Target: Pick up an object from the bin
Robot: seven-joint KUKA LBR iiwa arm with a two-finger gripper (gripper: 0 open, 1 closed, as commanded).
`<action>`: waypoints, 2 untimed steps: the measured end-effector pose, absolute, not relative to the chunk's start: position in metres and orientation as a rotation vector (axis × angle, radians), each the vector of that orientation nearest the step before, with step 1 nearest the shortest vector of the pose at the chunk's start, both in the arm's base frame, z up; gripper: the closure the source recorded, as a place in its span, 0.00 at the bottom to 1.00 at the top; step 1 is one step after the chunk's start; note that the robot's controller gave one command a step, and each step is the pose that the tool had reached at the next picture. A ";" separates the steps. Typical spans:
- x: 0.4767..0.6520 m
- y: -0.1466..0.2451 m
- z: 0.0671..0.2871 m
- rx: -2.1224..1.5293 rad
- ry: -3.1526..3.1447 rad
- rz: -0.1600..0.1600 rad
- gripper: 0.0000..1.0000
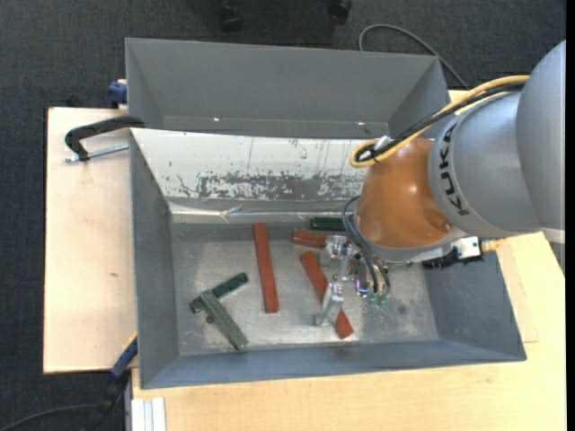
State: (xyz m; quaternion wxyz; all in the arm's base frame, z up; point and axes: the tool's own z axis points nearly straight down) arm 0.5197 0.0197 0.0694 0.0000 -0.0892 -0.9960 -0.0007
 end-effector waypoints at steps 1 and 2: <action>0.520 0.020 0.070 -0.280 -3.131 -0.003 0.00; 0.521 0.021 0.071 -0.280 -3.132 -0.003 0.00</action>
Offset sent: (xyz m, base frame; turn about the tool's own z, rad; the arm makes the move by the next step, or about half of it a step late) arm 0.0000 0.0000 0.0000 0.0000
